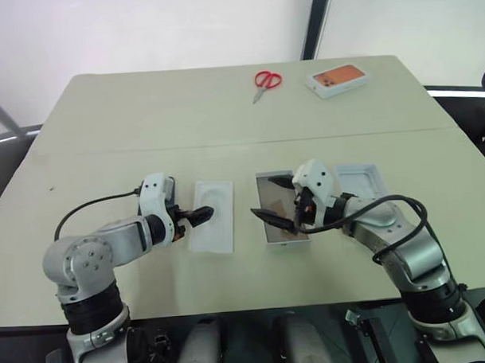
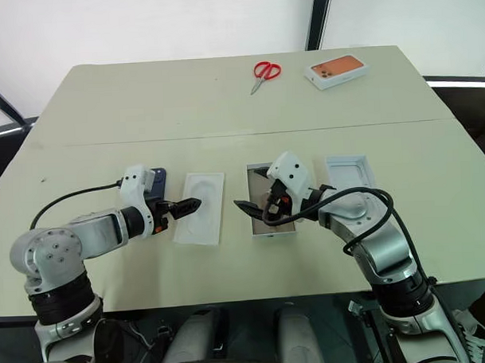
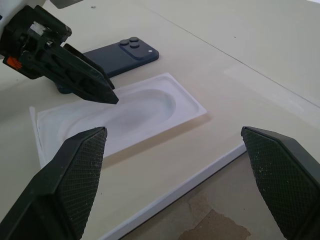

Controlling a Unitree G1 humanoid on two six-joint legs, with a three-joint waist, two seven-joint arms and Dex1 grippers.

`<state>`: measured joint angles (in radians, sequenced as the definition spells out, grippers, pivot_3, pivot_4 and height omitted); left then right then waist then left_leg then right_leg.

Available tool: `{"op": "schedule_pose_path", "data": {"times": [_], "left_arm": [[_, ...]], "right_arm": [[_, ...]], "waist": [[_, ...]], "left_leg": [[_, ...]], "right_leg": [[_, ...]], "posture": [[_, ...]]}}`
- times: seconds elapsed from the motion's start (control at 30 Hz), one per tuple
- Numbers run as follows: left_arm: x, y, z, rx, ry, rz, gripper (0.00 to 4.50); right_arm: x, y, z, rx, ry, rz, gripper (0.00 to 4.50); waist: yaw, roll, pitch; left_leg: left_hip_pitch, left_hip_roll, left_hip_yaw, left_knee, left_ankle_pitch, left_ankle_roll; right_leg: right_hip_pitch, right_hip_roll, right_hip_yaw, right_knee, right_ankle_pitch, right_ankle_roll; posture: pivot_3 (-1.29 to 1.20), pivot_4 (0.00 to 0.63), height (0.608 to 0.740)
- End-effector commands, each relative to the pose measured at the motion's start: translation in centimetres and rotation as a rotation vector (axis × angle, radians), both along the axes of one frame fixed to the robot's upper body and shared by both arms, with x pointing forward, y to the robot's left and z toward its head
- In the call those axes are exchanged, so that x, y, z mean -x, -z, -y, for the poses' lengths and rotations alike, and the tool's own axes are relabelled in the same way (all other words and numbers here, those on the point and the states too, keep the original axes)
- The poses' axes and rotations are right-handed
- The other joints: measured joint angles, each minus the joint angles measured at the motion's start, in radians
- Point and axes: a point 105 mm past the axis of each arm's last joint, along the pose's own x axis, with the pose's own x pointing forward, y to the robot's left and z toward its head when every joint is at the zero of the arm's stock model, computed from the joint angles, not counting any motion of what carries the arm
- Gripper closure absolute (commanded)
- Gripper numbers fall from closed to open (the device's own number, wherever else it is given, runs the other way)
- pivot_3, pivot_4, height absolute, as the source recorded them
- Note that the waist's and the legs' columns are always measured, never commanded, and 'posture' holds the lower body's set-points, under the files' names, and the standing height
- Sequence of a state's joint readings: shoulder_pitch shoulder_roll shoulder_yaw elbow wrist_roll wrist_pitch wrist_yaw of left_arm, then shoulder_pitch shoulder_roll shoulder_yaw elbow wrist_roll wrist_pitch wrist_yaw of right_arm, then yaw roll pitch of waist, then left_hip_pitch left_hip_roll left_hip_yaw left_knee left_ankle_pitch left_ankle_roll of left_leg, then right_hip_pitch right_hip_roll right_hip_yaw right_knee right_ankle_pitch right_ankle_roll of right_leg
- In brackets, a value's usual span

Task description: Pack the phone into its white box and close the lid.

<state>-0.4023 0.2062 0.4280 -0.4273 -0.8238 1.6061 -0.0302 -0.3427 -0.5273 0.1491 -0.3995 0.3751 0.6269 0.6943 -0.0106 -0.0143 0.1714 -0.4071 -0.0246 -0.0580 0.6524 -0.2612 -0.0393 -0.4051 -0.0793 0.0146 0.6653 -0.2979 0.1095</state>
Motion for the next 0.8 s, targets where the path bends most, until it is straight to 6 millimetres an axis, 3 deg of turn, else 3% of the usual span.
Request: {"op": "schedule_pose_path", "data": {"times": [0.03, 0.2, 0.37, 0.5, 0.67, 0.8], "left_arm": [[-0.1, -0.8, 0.0, 0.042, 0.003, 0.02, 1.85], [-0.2, -0.7, -0.5, 0.044, -0.017, 0.005, 4.41], [-0.5, -0.9, -1.1, 0.037, -0.057, 0.006, 4.46], [-1.3, -2.1, -1.7, 0.14, -0.112, 0.036, 4.46], [-1.8, -3.2, -1.7, 0.267, -0.122, 0.06, 4.46], [-1.8, -3.3, -1.3, 0.28, -0.109, 0.057, 4.46]], "right_arm": [[0.3, -1.0, -0.6, -0.009, -0.031, 0.049, 0.0], [0.4, -1.0, -0.7, -0.008, -0.037, 0.049, 0.0], [0.4, -1.1, -0.5, 0.006, -0.042, 0.055, 0.0], [0.6, -0.9, 0.3, 0.062, -0.057, 0.059, 0.0], [3.1, 1.5, 2.7, 0.31, -0.223, 0.007, 0.0], [3.9, 3.2, 3.4, 0.413, -0.28, -0.004, 0.0]], "waist": [[0.0, 0.0, 0.0], [-0.001, 0.0, 0.0], [-0.001, 0.0, 0.0], [0.0, 0.0, 0.0], [0.002, -0.002, 0.0], [-0.002, -0.002, 0.0]], "left_leg": [[0.0, 0.0, 0.0, 0.0, 0.0, 0.0], [0.0, 0.0, 0.0, 0.0, 0.0, 0.0], [0.0, 0.0, 0.0, 0.0, 0.0, 0.0], [0.0, 0.0, 0.0, 0.0, 0.0, 0.0], [0.0, -0.001, 0.0, 0.0, 0.0, 0.0], [0.0, -0.001, 0.0, 0.0, 0.0, 0.0]], "right_leg": [[0.0, 0.0, 0.0, 0.0, 0.0, 0.0], [0.0, 0.0, 0.0, 0.0, 0.0, 0.0], [0.0, 0.0, 0.0, 0.0, 0.0, 0.0], [0.0, 0.0, 0.0, 0.0, 0.0, 0.0], [0.001, -0.001, -0.001, -0.001, 0.0, 0.0], [0.001, -0.001, 0.0, -0.001, 0.0, 0.0]], "posture": [[0.0, 0.15, 0.74], [0.0, 0.15, 0.74], [0.0, 0.15, 0.74], [0.0, 0.15, 0.74], [0.0, 0.15, 0.74], [0.0, 0.15, 0.74]]}}
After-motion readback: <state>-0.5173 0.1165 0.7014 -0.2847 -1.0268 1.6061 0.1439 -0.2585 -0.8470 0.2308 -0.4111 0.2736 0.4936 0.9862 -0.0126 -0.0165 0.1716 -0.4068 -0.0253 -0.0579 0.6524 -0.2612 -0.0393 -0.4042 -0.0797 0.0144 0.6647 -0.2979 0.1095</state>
